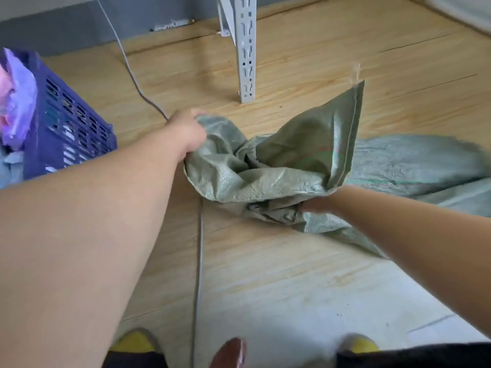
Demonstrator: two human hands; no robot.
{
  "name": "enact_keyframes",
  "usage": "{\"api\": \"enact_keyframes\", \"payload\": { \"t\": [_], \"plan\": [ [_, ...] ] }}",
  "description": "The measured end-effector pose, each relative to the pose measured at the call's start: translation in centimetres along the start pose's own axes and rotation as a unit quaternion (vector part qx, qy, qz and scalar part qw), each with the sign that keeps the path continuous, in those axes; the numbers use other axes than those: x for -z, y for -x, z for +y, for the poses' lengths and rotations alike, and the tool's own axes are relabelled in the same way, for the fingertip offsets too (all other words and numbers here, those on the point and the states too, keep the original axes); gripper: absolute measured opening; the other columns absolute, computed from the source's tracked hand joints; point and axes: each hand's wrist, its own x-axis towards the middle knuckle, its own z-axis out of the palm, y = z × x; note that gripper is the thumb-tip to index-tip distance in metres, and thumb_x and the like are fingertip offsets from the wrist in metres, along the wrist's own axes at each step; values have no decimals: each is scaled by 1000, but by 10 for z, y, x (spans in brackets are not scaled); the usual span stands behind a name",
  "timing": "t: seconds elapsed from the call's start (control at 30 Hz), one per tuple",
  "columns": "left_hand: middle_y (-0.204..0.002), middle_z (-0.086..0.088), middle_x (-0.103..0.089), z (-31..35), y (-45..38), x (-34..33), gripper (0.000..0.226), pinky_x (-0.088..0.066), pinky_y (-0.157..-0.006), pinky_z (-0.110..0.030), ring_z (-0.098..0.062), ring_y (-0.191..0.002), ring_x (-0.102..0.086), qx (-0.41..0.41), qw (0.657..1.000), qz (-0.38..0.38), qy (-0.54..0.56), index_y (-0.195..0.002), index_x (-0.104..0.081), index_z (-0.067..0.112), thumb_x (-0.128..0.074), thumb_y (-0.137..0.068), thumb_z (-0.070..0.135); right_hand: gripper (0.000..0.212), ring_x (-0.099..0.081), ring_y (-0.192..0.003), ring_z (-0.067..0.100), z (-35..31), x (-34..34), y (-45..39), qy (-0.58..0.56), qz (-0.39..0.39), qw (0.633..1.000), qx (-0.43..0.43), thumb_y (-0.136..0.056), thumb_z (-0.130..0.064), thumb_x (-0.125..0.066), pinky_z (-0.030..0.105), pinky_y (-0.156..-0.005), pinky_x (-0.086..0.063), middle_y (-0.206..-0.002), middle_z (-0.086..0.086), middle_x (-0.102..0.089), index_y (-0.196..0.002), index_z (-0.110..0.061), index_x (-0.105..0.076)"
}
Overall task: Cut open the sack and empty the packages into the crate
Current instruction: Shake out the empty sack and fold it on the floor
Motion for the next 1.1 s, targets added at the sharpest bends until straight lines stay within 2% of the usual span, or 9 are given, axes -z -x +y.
{"api": "enact_keyframes", "payload": {
  "t": [0.07,0.17,0.3,0.47,0.57,0.7,0.77,0.9,1.1],
  "plan": [
    [-137,-2,-51,15,-10,18,75,-44,-57,-20,-24,-96,-59,-147,981,108,-64,-132,-50,43,-37,-84,-13,38,-56,-114,30,6,11,6,17,72,997,-6,-92,-21,-55,30,-92,-43,-125,13,-59,-130,-15,-56],
    [-150,-3,-36,32,-17,37,85,-38,-103,-34,-28,-132,-38,-335,904,145,-225,-142,-30,46,-39,-83,-13,44,-59,-105,27,13,19,16,-6,72,997,-36,-88,-19,-62,29,-86,-45,-119,10,-61,-131,-13,-53],
    [-161,-3,0,13,-32,50,77,-18,-116,-50,-36,-145,-9,-127,892,4,-433,-149,-16,42,-56,-90,12,48,-61,-66,17,28,30,18,-91,88,986,-111,-82,-11,-66,23,-54,-48,-84,2,-62,-128,-16,-56],
    [-147,-7,-40,5,-18,21,58,-33,-104,-32,-28,-131,-43,-93,976,10,-196,-140,-46,21,-59,-89,46,35,-55,-65,16,38,31,17,-61,121,979,-150,-83,-13,-62,23,-49,-39,-78,0,-60,-117,-20,-60],
    [-149,-2,-40,-2,2,-11,91,-34,-107,-41,-24,-132,-42,-77,986,-107,-98,-145,-36,23,-64,-72,68,34,-57,-67,16,36,30,12,-51,132,978,-151,-84,-8,-59,23,-49,-42,-80,1,-60,-116,-19,-59],
    [-146,-8,-39,-33,20,-64,99,-45,-98,-49,-31,-127,-46,-100,930,-110,-336,-150,-9,33,-75,-76,27,23,-65,-76,23,30,23,1,-24,109,986,-123,-88,-12,-57,36,-67,-59,-84,4,-65,-109,-18,-63],
    [-123,-6,-57,-44,20,-70,65,-51,-83,-40,-29,-104,-58,-170,892,-57,-416,-138,-38,36,-54,-85,3,20,-66,-74,23,34,18,-4,-42,123,984,-126,-89,-10,-56,39,-67,-60,-82,4,-65,-106,-20,-63],
    [-115,-4,-61,-60,7,-41,27,-39,-82,-28,-28,-108,-56,-157,803,-146,-557,-102,-68,32,-56,-87,13,29,-60,-68,24,68,19,-7,-94,231,942,-224,-87,-1,-52,34,-57,-53,-88,6,-58,-106,-23,-57],
    [-103,-4,-68,-50,-8,-39,40,-49,-75,-31,-30,-93,-61,-69,965,79,-241,-81,-68,28,-44,-82,-5,62,-54,-70,13,104,10,-12,-137,149,963,-177,-74,-30,-82,24,-58,-43,-89,-2,-61,-127,-20,-53]
  ]
}}
